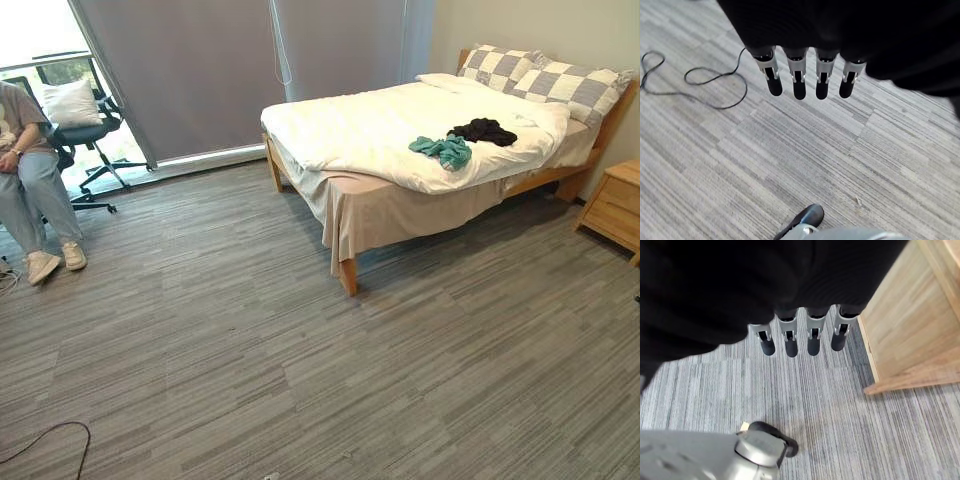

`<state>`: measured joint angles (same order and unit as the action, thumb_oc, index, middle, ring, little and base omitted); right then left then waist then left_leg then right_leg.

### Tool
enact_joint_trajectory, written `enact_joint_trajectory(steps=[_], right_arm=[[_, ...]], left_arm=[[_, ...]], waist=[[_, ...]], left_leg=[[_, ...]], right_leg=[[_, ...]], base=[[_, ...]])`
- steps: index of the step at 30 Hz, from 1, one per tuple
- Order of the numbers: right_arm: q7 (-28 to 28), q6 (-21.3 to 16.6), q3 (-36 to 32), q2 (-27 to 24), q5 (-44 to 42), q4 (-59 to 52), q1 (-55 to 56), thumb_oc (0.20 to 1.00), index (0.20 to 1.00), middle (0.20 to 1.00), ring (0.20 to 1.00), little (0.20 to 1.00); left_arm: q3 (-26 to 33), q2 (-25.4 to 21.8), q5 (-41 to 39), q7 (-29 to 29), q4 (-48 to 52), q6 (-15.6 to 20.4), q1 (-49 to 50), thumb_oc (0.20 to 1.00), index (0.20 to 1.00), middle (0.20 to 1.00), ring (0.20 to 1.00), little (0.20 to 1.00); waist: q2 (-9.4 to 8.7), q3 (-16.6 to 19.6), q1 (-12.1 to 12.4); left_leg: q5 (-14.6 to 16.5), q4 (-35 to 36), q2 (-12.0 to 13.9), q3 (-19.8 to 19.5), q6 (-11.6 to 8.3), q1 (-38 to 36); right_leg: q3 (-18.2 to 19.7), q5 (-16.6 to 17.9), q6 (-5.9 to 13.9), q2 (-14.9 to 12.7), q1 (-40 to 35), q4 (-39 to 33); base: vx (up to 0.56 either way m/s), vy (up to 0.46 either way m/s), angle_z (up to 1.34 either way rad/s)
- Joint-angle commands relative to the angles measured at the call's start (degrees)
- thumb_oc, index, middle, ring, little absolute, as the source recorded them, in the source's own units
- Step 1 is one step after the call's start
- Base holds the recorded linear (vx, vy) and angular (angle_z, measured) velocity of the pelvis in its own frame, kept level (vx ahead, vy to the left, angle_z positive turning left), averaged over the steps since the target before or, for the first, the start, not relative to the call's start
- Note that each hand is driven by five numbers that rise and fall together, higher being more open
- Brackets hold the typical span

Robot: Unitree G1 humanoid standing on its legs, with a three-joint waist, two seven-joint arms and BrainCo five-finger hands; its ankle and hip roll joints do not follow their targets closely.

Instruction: Tidy up the quilt and then pick up the clothes from the bed and put them into the laundry hamper.

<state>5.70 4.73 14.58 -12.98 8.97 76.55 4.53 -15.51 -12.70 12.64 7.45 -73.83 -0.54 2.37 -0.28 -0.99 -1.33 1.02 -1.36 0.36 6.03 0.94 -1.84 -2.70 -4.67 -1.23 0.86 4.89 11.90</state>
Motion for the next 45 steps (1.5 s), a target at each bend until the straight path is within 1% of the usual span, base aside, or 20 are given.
enact_joint_trajectory(steps=[1,6,9,11,13,15,16,17,19,23,26,27,28,30,33,36,39,41,44,45], right_arm=[[2.06,-0.38,1.21,0.26,0.64,0.28,-5.93,1.0,1.0,1.0,1.0,1.0],[2.5,0.0,0.73,0.04,0.36,-0.02,-7.11,1.0,1.0,1.0,1.0,1.0],[2.17,-0.04,0.57,0.28,0.34,-0.78,-7.74,1.0,1.0,1.0,1.0,1.0],[2.36,0.18,-0.56,0.31,-0.53,-1.72,-7.78,1.0,1.0,1.0,1.0,1.0],[3.35,-0.04,-2.47,-0.05,-2.84,-3.44,-8.12,1.0,1.0,1.0,1.0,1.0],[3.51,-0.04,-3.12,-0.11,-3.39,-3.49,-7.49,1.0,1.0,1.0,1.0,1.0],[3.55,-0.04,-3.66,-0.54,-3.8,-3.47,-6.83,1.0,1.0,1.0,1.0,1.0],[3.55,-0.04,-3.65,-0.56,-3.8,-3.47,-6.81,1.0,1.0,1.0,1.0,1.0],[2.93,0.21,-4.5,-0.67,-4.51,-2.8,-6.66,1.0,1.0,1.0,1.0,1.0],[2.36,0.11,-4.08,-0.65,-3.46,-1.17,-5.05,1.0,1.0,1.0,1.0,1.0],[1.98,0.63,-1.62,-1.27,0.16,-0.23,-5.26,1.0,1.0,1.0,1.0,1.0],[2.17,1.56,1.81,-2.37,5.29,0.66,-6.6,1.0,1.0,1.0,1.0,1.0],[2.86,1.64,1.53,-3.21,4.81,0.18,-7.24,1.0,1.0,1.0,1.0,1.0],[3.69,1.71,1.01,-4.13,3.68,-0.55,-9.16,1.0,1.0,1.0,1.0,1.0],[5.16,1.59,4.7,-5.68,9.31,-2.42,-11.41,1.0,1.0,1.0,1.0,1.0],[4.82,1.15,7.81,-6.06,15.59,-3.38,-10.81,1.0,1.0,1.0,1.0,1.0],[4.79,1.0,7.0,-5.12,15.41,-3.43,-9.94,1.0,1.0,1.0,1.0,1.0],[4.68,0.7,6.62,-3.23,14.51,-2.67,-8.77,1.0,1.0,1.0,1.0,1.0],[5.46,0.96,1.28,-1.26,8.09,-3.34,-8.8,1.0,1.0,1.0,1.0,1.0],[5.46,0.97,1.28,-1.26,8.09,-3.34,-8.8,1.0,1.0,1.0,1.0,1.0]], left_arm=[[-0.83,-0.84,3.68,2.4,-0.08,0.94,-5.2,1.0,1.0,1.0,1.0,1.0],[-1.08,-0.93,2.99,2.25,0.33,0.86,-6.49,1.0,1.0,1.0,1.0,1.0],[-0.86,-2.24,2.95,2.41,0.49,0.6,-7.46,1.0,1.0,1.0,1.0,1.0],[-0.33,-2.33,3.26,2.83,0.33,-0.09,-7.4,1.0,1.0,1.0,1.0,1.0],[0.09,-2.23,3.02,2.85,-0.37,-0.55,-7.07,1.0,1.0,1.0,1.0,1.0],[0.33,-2.38,3.71,2.51,-0.88,-0.52,-6.62,1.0,1.0,1.0,1.0,1.0],[0.18,-2.62,4.98,2.16,-1.29,-0.45,-6.42,1.0,1.0,1.0,1.0,1.0],[0.17,-2.59,4.99,2.16,-1.3,-0.44,-6.41,1.0,1.0,1.0,1.0,1.0],[-0.28,-2.69,7.21,1.46,-2.06,-0.55,-7.06,1.0,1.0,1.0,1.0,1.0],[-0.17,-2.44,7.77,1.51,-2.6,0.22,-6.49,1.0,1.0,1.0,1.0,1.0],[-0.1,-2.26,7.02,1.66,-2.3,0.14,-6.42,1.0,1.0,1.0,1.0,1.0],[-1.01,-2.08,5.65,2.2,-0.35,-0.2,-7.91,1.0,1.0,1.0,1.0,1.0],[-1.44,-2.03,4.58,3.05,1.18,-0.3,-9.11,1.0,1.0,1.0,1.0,1.0],[-2.14,-1.45,3.61,4.57,2.36,-0.6,-10.92,1.0,1.0,1.0,1.0,1.0],[-3.73,-0.53,4.48,7.28,4.98,-0.14,-11.85,1.0,1.0,1.0,1.0,1.0],[-4.09,0.11,6.01,8.18,5.67,0.21,-11.32,1.0,1.0,1.0,1.0,1.0],[-4.19,0.67,8.06,7.29,4.04,-0.67,-10.97,1.0,1.0,1.0,1.0,1.0],[-3.62,0.8,8.93,6.9,2.53,-1.18,-9.72,1.0,1.0,1.0,1.0,1.0],[-2.35,-0.18,10.32,6.12,-0.12,-2.67,-8.78,1.0,1.0,1.0,1.0,1.0],[-2.35,-0.18,10.32,6.12,-0.13,-2.67,-8.79,1.0,1.0,1.0,1.0,1.0]], waist=[[-1.78,-6.37,-1.01],[-1.99,-7.66,-0.99],[-1.96,-9.11,-0.23],[-1.53,-11.15,-0.86],[-0.4,-12.77,-2.19],[-0.52,-13.08,-3.08],[-0.96,-13.45,-4.15],[-0.72,-13.63,-4.3],[-0.61,-13.98,-5.95],[0.13,-12.52,-7.32],[1.31,-12.24,-7.55],[0.83,-13.47,-6.06],[-0.25,-14.92,-5.36],[-2.44,-15.61,-4.37],[-3.32,-15.37,-1.96],[-2.75,-13.57,-0.57],[-2.77,-12.05,-0.42],[-2.83,-10.49,-0.39],[-1.32,-12.05,-3.44],[-1.4,-11.96,-3.38]], left_leg=[[3.38,6.36,0.26,0.95,-2.57,-5.62],[3.43,6.36,0.28,1.69,-2.11,-4.1],[3.88,6.36,0.75,2.23,-1.01,-3.55],[4.98,6.36,0.75,2.67,-0.16,-5.44],[6.07,6.36,1.91,2.93,-0.26,-7.83],[7.38,6.36,1.43,2.67,-0.89,-9.36],[8.49,6.36,0.86,2.18,-2.01,-10.29],[8.58,6.36,1.14,2.04,-2.06,-10.53],[10.24,6.36,1.44,1.35,-3.48,-12.28],[13.8,6.36,1.99,0.38,-4.58,-17.59],[11.19,-0.79,4.5,0.38,-5.64,-16.79],[-2.02,-27.95,7.2,-0.98,-8.02,-4.31],[-4.33,-36.49,7.68,-0.33,-8.0,-0.22],[-2.43,-41.43,9.23,3.84,-7.21,4.77],[0.79,-35.52,7.68,8.45,-7.11,11.33],[0.56,-16.38,4.91,13.2,-5.59,11.26],[-0.69,-6.36,5.66,19.71,-5.08,9.0],[-0.28,-0.91,2.67,18.36,-2.67,4.38],[0.91,6.29,2.77,17.83,-0.82,-3.57],[0.93,6.27,2.67,17.89,-0.79,-3.47]], right_leg=[[2.31,-0.76,8.37,-4.76,-11.55,-14.53],[2.55,-1.0,8.95,-4.96,-8.61,-12.33],[1.38,-1.69,11.11,-4.79,-1.62,0.64],[-0.22,3.49,14.75,-6.3,5.55,14.56],[-0.89,5.55,14.66,-5.82,10.92,21.73],[-2.42,3.73,14.08,-6.29,12.81,15.3],[-3.79,3.86,13.14,-7.8,11.15,1.2],[-4.1,4.1,13.13,-7.58,10.5,0.53],[-1.6,6.85,13.79,-8.49,11.34,-11.37],[1.65,9.12,13.62,-8.75,11.64,-12.32],[0.94,8.23,11.87,-7.01,10.1,-10.49],[-1.37,6.23,7.69,-6.62,3.18,-12.09],[-1.8,5.46,6.21,-7.11,0.29,-13.23],[-1.59,4.1,5.37,-7.96,-3.12,-15.0],[-1.45,1.67,5.73,-8.33,-7.78,-16.22],[-2.6,-1.33,6.89,-7.86,-11.4,-16.48],[-4.31,-4.36,7.26,-6.43,-14.95,-15.32],[-5.63,-4.22,8.64,-5.81,-13.41,-6.72],[-4.82,3.15,14.42,-7.7,-0.16,19.77],[-4.71,3.04,14.44,-7.8,0.08,20.02]], base=[[0.04,0.048,-0.14],[0.02,0.051,-0.09],[-0.01,0.073,-0.19],[0.05,0.082,-0.37],[0.2,0.055,-0.22],[0.42,-0.068,0.01],[0.41,-0.113,0.01],[0.42,-0.131,0.04],[0.37,-0.115,0.12],[0.53,-0.175,0.26],[0.44,-0.285,0.17],[0.43,-0.497,0.24],[0.54,-0.596,0.29],[0.34,-0.212,0.32],[0.41,-0.014,-0.29],[0.45,0.087,-0.24],[0.42,0.081,0.16],[0.37,0.095,0.04],[0.3,0.111,0.12],[0.25,0.068,0.64]])
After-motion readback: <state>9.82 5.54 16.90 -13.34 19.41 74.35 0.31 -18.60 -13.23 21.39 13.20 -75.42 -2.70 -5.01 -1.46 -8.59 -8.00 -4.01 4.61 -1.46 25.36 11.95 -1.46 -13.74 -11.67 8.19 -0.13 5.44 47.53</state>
